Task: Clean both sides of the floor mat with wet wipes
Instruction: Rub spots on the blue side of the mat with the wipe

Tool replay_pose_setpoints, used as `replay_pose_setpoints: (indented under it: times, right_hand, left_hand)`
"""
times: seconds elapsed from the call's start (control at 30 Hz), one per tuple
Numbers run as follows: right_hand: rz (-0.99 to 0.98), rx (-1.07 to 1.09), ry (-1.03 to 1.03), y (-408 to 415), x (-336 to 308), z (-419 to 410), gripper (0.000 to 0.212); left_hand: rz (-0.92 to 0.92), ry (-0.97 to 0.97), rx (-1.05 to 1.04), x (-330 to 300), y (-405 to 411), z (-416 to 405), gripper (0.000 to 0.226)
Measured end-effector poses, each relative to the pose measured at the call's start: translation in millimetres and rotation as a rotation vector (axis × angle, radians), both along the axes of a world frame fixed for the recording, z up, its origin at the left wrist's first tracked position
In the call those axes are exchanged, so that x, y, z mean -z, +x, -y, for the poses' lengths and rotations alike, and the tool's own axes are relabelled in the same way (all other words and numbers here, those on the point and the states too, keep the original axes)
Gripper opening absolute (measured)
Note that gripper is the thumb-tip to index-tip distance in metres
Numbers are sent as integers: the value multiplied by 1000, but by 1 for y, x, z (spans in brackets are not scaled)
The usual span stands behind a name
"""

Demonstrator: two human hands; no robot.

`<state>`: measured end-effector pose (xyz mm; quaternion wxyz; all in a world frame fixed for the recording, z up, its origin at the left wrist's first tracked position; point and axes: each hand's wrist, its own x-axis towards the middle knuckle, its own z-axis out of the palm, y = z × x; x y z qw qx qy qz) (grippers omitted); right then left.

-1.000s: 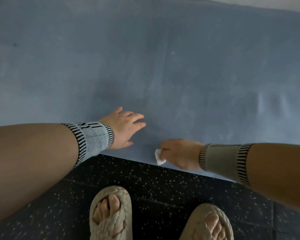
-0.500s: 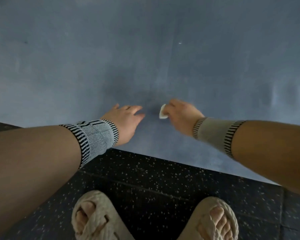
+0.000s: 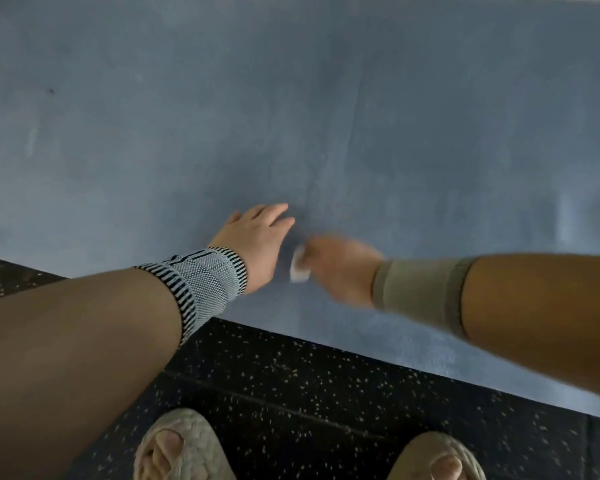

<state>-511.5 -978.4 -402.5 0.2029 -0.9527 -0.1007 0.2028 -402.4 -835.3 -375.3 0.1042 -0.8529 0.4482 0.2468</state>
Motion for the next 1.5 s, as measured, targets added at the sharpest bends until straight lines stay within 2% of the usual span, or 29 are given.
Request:
replay_pose_setpoints:
  times: [0.07, 0.13, 0.17, 0.27, 0.33, 0.37, 0.43, 0.47, 0.5, 0.53, 0.6, 0.67, 0.7, 0.77, 0.83, 0.9, 0.93, 1.0, 1.07, 1.13, 1.2, 1.27, 1.3, 1.33, 1.47, 1.5]
  right_hand:
    - [-95, -228, 143, -30, -7, -33, 17]
    - [-45, -309, 177, -26, -5, -25, 17]
    - [27, -258, 146, -12, -2, -9, 19]
    - [191, 192, 31, 34, 6, 41, 25]
    - [203, 204, -57, 38, 7, 43, 28]
    - [164, 116, -35, 27, 5, 33, 26]
    - [104, -194, 150, -12, 1, 4, 25]
    - [87, -375, 153, -23, 0, -4, 26]
    - [103, -445, 147, -23, -3, 0, 26]
    - [179, -386, 162, -14, -1, 13, 22]
    - [263, 2, 141, 19, 10, 55, 16]
    - [259, 304, 12, 47, 10, 85, 25]
    - [260, 354, -43, 52, 8, 88, 30]
    - [230, 213, -14, 36, 9, 69, 29]
    - [182, -60, 137, 1, 5, 39, 30]
    - [106, -294, 178, -20, 3, 33, 32]
    - [142, -267, 199, -18, 1, 45, 30]
    - [169, -28, 192, -4, 10, 80, 26]
    - [286, 267, 27, 10, 12, 108, 27]
    - [301, 339, -14, 3, 9, 108, 24]
    - [226, 127, 106, -22, 0, 85, 26]
    - [172, -133, 111, -42, 2, 76, 31]
    - [151, -113, 120, -39, 2, 85, 24]
    - [224, -56, 83, -30, 5, 101, 18]
    - [358, 601, -119, 6, 15, 154, 27]
    - [381, 631, -120, 5, 12, 147, 28]
  left_hand:
    - [-3, -23, -33, 3, 4, 7, 67]
    - [-13, -39, -60, 5, 5, 11, 67]
    - [-13, -49, -72, 5, 6, 12, 67]
    - [-8, -64, -90, 6, 7, 14, 66]
    - [2, -82, -92, 6, 8, 17, 62]
    - [8, -102, -99, 6, 9, 18, 58]
    - [21, -144, -111, 8, 11, 22, 49]
    - [30, -161, -116, 9, 11, 25, 44]
    - [42, -177, -122, 9, 11, 27, 38]
    - [53, -193, -130, 10, 11, 29, 36]
    - [64, -209, -132, 10, 12, 34, 42]
    - [65, -189, -135, 10, 16, 41, 53]
    - [62, -168, -144, 10, 19, 45, 57]
    - [44, -120, -163, 10, 24, 51, 64]
    - [26, -89, -175, 12, 25, 55, 66]
    - [17, -87, -188, 17, 22, 55, 66]
    - [12, -96, -196, 19, 20, 56, 67]
    - [8, -116, -219, 22, 16, 58, 70]
    - [23, -121, -232, 24, 14, 59, 73]
    - [40, -123, -243, 26, 12, 60, 74]
    - [46, -140, -255, 27, 11, 61, 72]
    - [45, -156, -270, 27, 11, 61, 70]
    - [49, -157, -272, 27, 11, 61, 70]
    - [56, -154, -269, 26, 11, 61, 71]
    - [71, -139, -264, 25, 11, 61, 71]
    - [73, -131, -264, 24, 12, 62, 71]
